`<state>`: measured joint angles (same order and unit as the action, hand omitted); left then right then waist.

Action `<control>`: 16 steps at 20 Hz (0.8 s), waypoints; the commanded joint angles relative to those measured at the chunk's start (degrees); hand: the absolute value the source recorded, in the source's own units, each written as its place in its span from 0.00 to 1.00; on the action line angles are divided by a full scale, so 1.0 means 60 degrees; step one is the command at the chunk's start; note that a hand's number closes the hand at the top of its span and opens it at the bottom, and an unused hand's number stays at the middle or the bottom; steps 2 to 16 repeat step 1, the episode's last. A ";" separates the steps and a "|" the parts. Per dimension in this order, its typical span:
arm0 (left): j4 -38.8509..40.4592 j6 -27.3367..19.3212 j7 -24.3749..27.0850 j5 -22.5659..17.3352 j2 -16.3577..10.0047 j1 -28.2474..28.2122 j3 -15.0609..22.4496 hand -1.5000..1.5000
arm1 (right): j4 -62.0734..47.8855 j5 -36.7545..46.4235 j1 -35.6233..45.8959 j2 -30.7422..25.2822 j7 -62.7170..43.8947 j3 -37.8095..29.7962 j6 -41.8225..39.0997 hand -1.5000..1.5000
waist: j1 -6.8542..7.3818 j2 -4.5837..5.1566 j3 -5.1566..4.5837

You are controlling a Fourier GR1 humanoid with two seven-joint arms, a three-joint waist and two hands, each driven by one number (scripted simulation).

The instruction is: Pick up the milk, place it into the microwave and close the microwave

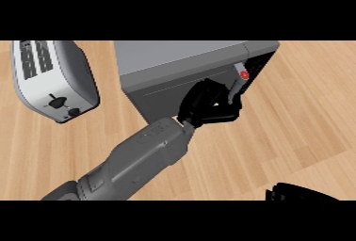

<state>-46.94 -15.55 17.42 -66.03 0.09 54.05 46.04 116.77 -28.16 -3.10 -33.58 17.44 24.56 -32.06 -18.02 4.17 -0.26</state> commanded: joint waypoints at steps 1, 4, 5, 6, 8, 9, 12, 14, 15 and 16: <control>0.1375 0.0092 0.0324 -0.0531 -0.0437 -0.0692 -0.0871 1.00 | 0.0539 0.0325 -0.0360 0.0149 -0.0139 0.0297 0.0346 1.00 | 0.0266 0.0098 -0.0048; 0.1375 0.0092 0.0324 -0.0531 -0.0437 -0.0692 -0.0871 1.00 | 0.0539 0.0325 -0.0360 0.0149 -0.0139 0.0297 0.0346 1.00 | 0.0266 0.0098 -0.0048; 0.1375 0.0092 0.0324 -0.0531 -0.0437 -0.0692 -0.0871 1.00 | 0.0539 0.0325 -0.0360 0.0149 -0.0139 0.0297 0.0346 1.00 | 0.0266 0.0098 -0.0048; 0.1375 0.0092 0.0324 -0.0531 -0.0437 -0.0692 -0.0871 1.00 | 0.0539 0.0325 -0.0360 0.0149 -0.0139 0.0297 0.0346 1.00 | 0.0266 0.0098 -0.0048; 0.1375 0.0092 0.0324 -0.0531 -0.0437 -0.0692 -0.0871 1.00 | 0.0539 0.0325 -0.0360 0.0149 -0.0139 0.0297 0.0346 1.00 | 0.0266 0.0098 -0.0048; 0.1375 0.0092 0.0324 -0.0531 -0.0437 -0.0692 -0.0871 1.00 | 0.0539 0.0325 -0.0360 0.0149 -0.0139 0.0297 0.0346 1.00 | 0.0266 0.0098 -0.0048; 0.1375 0.0092 0.0324 -0.0531 -0.0437 -0.0692 -0.0871 1.00 | 0.0539 0.0325 -0.0360 0.0149 -0.0139 0.0297 0.0346 1.00 | 0.0266 0.0098 -0.0048; 0.1375 0.0092 0.0324 -0.0531 -0.0437 -0.0692 -0.0871 1.00 | 0.0539 0.0325 -0.0360 0.0149 -0.0139 0.0297 0.0346 1.00 | 0.0266 0.0098 -0.0048; 0.1375 0.0092 0.0324 -0.0531 -0.0437 -0.0692 -0.0871 1.00 | 0.0539 0.0325 -0.0360 0.0149 -0.0139 0.0297 0.0346 1.00 | 0.0266 0.0098 -0.0048; 0.1375 0.0092 0.0324 -0.0531 -0.0437 -0.0692 -0.0871 1.00 | 0.0539 0.0325 -0.0360 0.0149 -0.0139 0.0297 0.0346 1.00 | 0.0266 0.0098 -0.0048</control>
